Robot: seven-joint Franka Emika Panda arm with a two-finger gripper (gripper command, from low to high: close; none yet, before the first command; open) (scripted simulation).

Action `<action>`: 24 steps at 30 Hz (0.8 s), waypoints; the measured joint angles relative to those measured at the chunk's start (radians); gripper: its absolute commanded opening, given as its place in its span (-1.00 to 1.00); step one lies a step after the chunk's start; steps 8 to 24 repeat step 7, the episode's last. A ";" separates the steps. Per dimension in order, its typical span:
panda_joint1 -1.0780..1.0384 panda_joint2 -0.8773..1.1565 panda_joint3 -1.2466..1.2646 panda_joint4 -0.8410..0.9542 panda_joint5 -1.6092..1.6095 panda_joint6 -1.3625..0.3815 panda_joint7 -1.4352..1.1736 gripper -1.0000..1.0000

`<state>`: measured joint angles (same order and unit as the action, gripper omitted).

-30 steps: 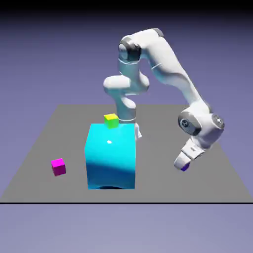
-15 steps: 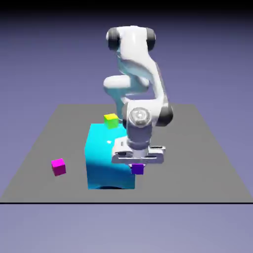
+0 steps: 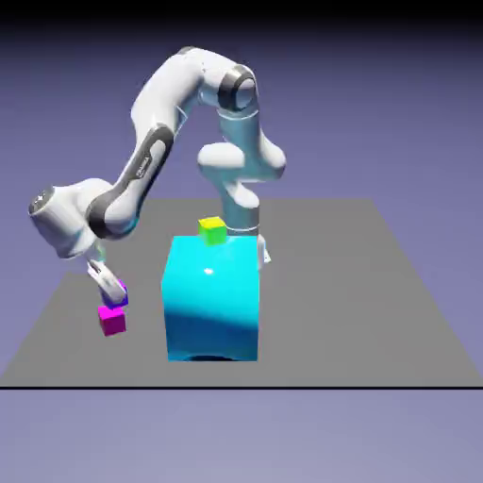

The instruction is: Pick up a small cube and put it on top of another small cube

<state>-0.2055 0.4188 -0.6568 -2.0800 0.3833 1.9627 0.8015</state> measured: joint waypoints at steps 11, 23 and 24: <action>-0.020 0.094 0.060 -0.069 0.086 0.142 -0.056 1.00; -0.020 0.094 0.060 -0.069 0.086 0.142 -0.056 1.00; -0.020 0.094 0.060 -0.069 0.086 0.142 -0.056 1.00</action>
